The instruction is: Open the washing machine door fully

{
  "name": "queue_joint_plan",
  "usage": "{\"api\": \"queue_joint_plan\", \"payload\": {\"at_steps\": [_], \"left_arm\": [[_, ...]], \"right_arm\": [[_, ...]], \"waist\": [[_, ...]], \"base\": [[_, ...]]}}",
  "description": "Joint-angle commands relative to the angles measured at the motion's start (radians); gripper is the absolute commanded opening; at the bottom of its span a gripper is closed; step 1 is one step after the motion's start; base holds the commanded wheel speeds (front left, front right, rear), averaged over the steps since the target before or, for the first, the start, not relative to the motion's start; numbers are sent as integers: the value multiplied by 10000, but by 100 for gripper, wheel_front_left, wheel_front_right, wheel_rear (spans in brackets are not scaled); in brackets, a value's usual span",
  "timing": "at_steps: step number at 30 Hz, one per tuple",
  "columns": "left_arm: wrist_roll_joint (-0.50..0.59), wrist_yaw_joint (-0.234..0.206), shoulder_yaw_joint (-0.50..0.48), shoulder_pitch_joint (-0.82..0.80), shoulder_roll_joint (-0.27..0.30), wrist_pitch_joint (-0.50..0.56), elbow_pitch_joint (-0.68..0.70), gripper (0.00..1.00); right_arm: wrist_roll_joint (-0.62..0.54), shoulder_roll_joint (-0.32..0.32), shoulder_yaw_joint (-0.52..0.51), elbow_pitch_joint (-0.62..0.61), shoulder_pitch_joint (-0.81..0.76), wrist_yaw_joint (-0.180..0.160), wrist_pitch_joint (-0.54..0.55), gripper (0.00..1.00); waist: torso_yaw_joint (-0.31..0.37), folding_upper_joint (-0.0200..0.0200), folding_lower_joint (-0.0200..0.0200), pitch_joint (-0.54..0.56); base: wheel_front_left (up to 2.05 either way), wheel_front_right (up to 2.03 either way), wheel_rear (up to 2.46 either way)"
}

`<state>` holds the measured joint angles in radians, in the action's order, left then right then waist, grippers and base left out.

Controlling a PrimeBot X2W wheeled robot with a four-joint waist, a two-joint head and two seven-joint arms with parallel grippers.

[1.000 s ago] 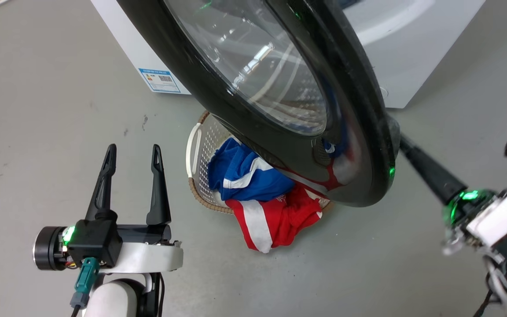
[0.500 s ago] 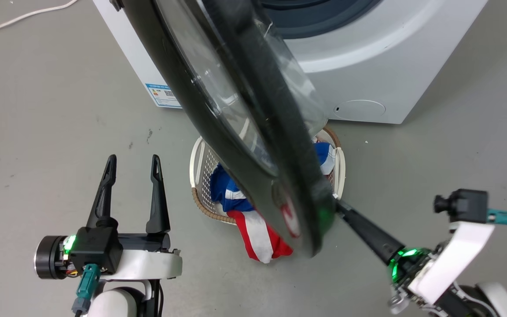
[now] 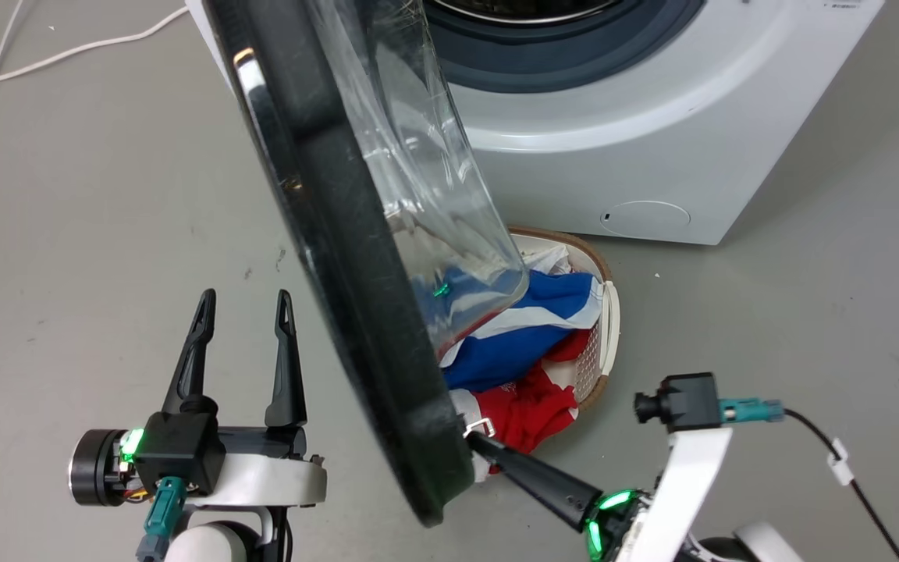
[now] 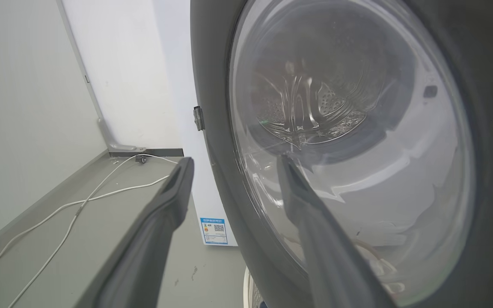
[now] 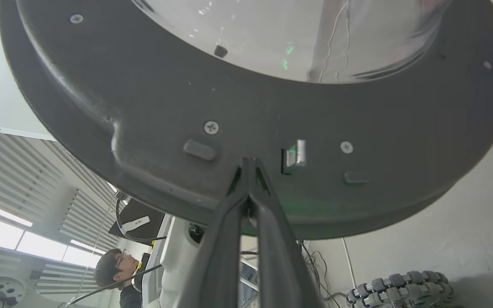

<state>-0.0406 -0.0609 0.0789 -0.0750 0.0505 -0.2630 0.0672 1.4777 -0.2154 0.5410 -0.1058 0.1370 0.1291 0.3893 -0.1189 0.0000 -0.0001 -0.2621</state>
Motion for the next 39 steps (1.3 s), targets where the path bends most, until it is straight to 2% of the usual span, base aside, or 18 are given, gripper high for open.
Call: {"api": "queue_joint_plan", "payload": {"at_steps": [1, 9, 15, 17, 18, 19, 20, 22, 25, 27, 30, 33, 39], "left_arm": [[5, 24, -2, 113, -2, -27, -28, 100], [24, -9, -11, 281, -1, -26, -98, 100], [32, -27, -76, 539, -1, -26, -200, 100], [50, -12, -127, 642, -1, -26, -229, 100], [66, -2, -151, 708, -1, -27, -236, 100], [78, 7, -192, 781, -1, -26, -254, 100], [92, 22, -222, 848, -1, -27, -264, 100], [126, 41, -311, 980, 0, -26, -280, 100], [135, 71, -410, 1171, 12, -27, -282, 100], [164, 84, -469, 1292, 23, -27, -278, 100], [202, 86, -560, 1433, 25, -26, -252, 100], [214, 76, -637, 1556, 25, -26, -225, 100], [187, 63, -713, 1714, 21, -26, -211, 100]], "right_arm": [[72, 162, 275, 235, 134, 29, 85, 0], [192, 384, 744, 803, 223, 29, -157, 0], [19, 93, 327, 549, -100, 29, -1204, 0], [-169, -78, 106, 328, -226, 29, -1738, 31], [-335, -178, -39, 194, -289, 29, -2086, 42], [-583, -279, -223, 91, -339, 29, -2515, 85], [-774, -377, -324, 1, -412, 29, -2884, 100], [-1491, -642, -559, -152, -447, 29, -3790, 100], [-2429, -717, -1157, -173, -609, 28, -5602, 100], [-3322, -828, -1536, -40, -685, 26, -6261, 100], [-4854, -535, -2574, 77, -812, 28, -6529, 100], [-7012, 193, -3958, -418, -1009, 28, -6537, 100], [-11090, 968, -5167, -1060, -1538, 26, -6542, 100]], "waist": [[-47, 0, 1, 73], [-79, 0, 1, 292], [15, 0, 1, 740], [74, 0, 1, 946], [108, 0, 1, 1040], [148, 0, 1, 1161], [183, 0, 1, 1251], [259, 0, 1, 1445], [337, 0, 1, 1691], [375, 0, 1, 1835], [447, 0, 1, 1988], [507, 0, 1, 2086], [553, 0, 1, 2213]], "base": [[0, 0, 0], [0, 0, 0], [0, 0, 0], [0, 0, 0], [0, 0, 0], [0, 0, 0], [0, 0, 0], [0, 0, 0], [0, 0, 0], [0, 0, 0], [0, 0, 0], [0, 0, 0], [0, 0, 0]]}}
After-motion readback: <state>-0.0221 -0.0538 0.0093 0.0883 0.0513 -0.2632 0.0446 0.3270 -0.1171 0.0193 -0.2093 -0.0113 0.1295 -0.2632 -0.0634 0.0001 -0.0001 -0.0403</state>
